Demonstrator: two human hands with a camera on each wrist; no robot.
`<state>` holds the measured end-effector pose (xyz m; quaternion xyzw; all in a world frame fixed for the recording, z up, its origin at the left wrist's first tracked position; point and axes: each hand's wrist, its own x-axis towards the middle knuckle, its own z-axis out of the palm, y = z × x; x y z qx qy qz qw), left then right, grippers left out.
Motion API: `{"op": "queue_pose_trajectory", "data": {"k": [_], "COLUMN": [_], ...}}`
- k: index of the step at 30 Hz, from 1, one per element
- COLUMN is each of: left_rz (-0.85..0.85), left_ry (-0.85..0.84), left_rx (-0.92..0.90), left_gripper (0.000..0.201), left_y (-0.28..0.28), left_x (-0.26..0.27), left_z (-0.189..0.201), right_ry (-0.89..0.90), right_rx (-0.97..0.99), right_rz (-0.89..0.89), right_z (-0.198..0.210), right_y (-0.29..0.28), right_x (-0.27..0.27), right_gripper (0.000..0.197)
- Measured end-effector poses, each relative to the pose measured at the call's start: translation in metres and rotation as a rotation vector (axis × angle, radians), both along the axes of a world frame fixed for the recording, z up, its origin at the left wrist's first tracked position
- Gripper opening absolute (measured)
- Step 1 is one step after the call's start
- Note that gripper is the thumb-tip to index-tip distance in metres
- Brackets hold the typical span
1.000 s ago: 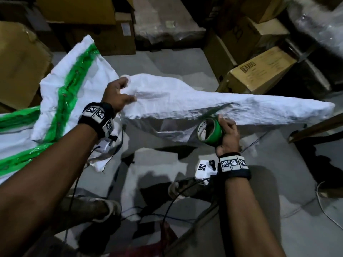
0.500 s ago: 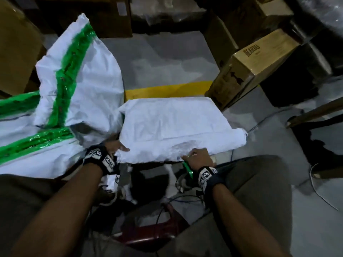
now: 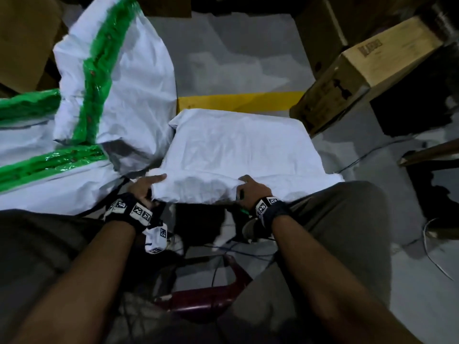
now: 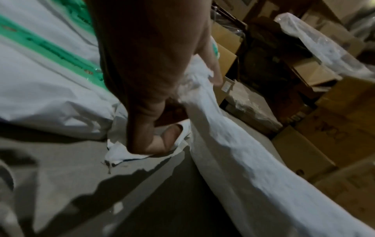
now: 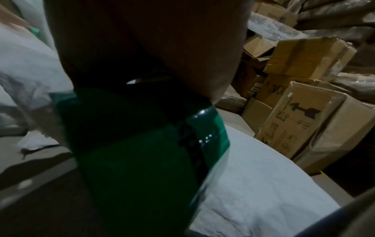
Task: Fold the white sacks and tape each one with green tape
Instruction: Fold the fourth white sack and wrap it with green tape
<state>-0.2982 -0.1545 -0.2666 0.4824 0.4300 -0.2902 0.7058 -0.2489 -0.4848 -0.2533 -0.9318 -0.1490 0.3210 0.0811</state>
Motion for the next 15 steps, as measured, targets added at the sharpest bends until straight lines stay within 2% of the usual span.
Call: {"op": "queue_pose_trajectory", "data": {"k": [2,4,6,8,9,11,14,15], "left_rz": [0.249,0.430,0.498,0.501,0.451,0.349,0.327,0.350], "left_ry": [-0.107,-0.203,-0.219,-0.225,-0.201,-0.128,-0.088,-0.062], "left_rx": [0.005,-0.098,-0.122,-0.127,-0.123,-0.108,-0.025,0.015], "left_gripper": [0.017,0.027,0.040,0.032,0.042,0.083,0.086,0.097], "left_y": [-0.017,-0.038,-0.056,-0.072,-0.079,-0.089,-0.092,-0.088], "left_x": [-0.003,-0.006,-0.006,-0.004,-0.001,0.003,0.014,0.017], "left_z": [0.019,0.042,0.050,0.046,0.041,0.026,0.001,-0.010], "right_ry": [-0.038,-0.045,-0.028,-0.012,-0.007,-0.007,-0.033,-0.034], "right_rx": [0.044,0.090,0.137,0.175,0.180,0.174,0.189,0.196], "right_rz": [-0.014,-0.045,-0.111,-0.164,-0.168,-0.118,-0.061,-0.065], "right_z": [0.000,0.003,0.007,0.012,0.015,0.022,0.027,0.027], "right_y": [0.006,0.011,0.016,0.020,0.022,0.025,0.028,0.028], "right_x": [0.002,0.006,0.012,0.016,0.018,0.017,0.006,0.000], "right_gripper": [0.019,0.022,0.020,0.021,0.020,0.021,0.022,0.022]}}
